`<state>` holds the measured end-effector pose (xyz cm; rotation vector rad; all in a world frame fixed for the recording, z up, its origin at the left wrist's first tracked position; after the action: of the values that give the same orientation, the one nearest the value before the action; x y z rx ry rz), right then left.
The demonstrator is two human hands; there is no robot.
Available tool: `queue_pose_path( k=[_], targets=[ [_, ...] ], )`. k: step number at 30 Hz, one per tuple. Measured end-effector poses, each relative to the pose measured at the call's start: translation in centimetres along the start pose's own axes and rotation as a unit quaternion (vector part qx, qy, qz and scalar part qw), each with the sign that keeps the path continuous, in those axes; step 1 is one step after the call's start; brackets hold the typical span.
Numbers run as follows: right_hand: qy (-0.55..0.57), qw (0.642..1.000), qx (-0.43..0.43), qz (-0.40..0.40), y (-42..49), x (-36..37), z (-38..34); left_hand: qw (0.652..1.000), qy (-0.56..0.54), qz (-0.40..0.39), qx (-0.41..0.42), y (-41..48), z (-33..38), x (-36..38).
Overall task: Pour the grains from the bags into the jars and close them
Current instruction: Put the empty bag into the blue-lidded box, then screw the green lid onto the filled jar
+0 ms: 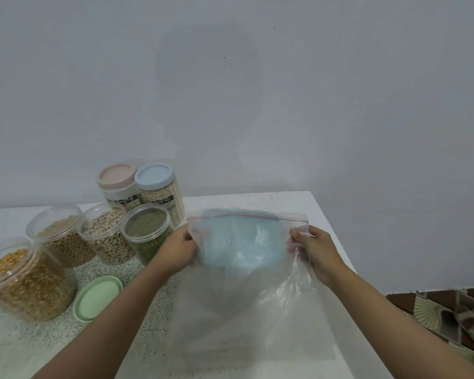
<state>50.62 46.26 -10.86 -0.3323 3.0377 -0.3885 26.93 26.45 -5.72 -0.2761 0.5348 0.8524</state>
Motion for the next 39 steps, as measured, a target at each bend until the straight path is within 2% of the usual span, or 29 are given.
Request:
queue_pose_path(
  k=[3, 6, 11, 15, 19, 23, 27, 32, 35, 39],
  targets=[
    [0.013, 1.0, -0.004, -0.017, -0.3, 0.4, -0.6, 0.991, 0.048, 0.065, 0.111, -0.4, 3.0, -2.6],
    [0.01, 1.0, -0.013, -0.016, -0.1, 0.7, -0.8, 0.964, 0.067, 0.155, 0.205, -1.4, 6.7, -5.6],
    [-0.052, 0.997, -0.047, 0.022, 0.2, 1.4, -1.1, 0.934, -0.025, 0.249, 0.255, -2.2, 9.9, -10.4],
    [-0.098, 0.993, -0.061, 0.031, 0.8, 2.6, -0.9, 0.935, -0.101, 0.249, 0.232, -2.5, 10.2, -12.1],
    [-0.167, 0.983, -0.071, 0.032, 1.4, 3.7, -0.3, 0.963, -0.17, 0.159, 0.136, -2.0, 8.5, -10.3],
    [-0.219, 0.97, -0.086, 0.056, 1.6, 3.8, -0.1, 0.99, -0.081, 0.085, 0.077, -1.9, 5.5, -6.3],
    [-0.226, 0.966, -0.096, 0.078, 1.4, 3.0, 0.0, 0.996, -0.089, 0.026, 0.004, -1.7, 2.0, -2.5],
    [-0.185, 0.974, -0.085, 0.099, 1.6, 2.3, 0.8, 0.991, -0.124, -0.011, -0.056, -1.5, -0.5, 0.2],
    [-0.188, 0.973, -0.099, 0.091, 1.2, 2.0, 0.8, 0.994, -0.085, -0.016, -0.064, -1.1, -1.3, 1.1],
    [-0.187, 0.963, -0.172, 0.085, 0.1, 2.1, -0.4, 0.995, -0.051, -0.011, -0.089, -0.6, -2.9, 1.9]
  ],
)
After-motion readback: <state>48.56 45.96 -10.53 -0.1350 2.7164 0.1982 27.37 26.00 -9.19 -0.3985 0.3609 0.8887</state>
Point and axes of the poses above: each hand's wrist, its own y-axis towards the middle knuckle, its own x-axis out of the palm, z = x × y, the point moved 4 cm from there along y, towards the middle knuckle, and after that the axes turned 14 degrees about z, right-handed, at the moved point
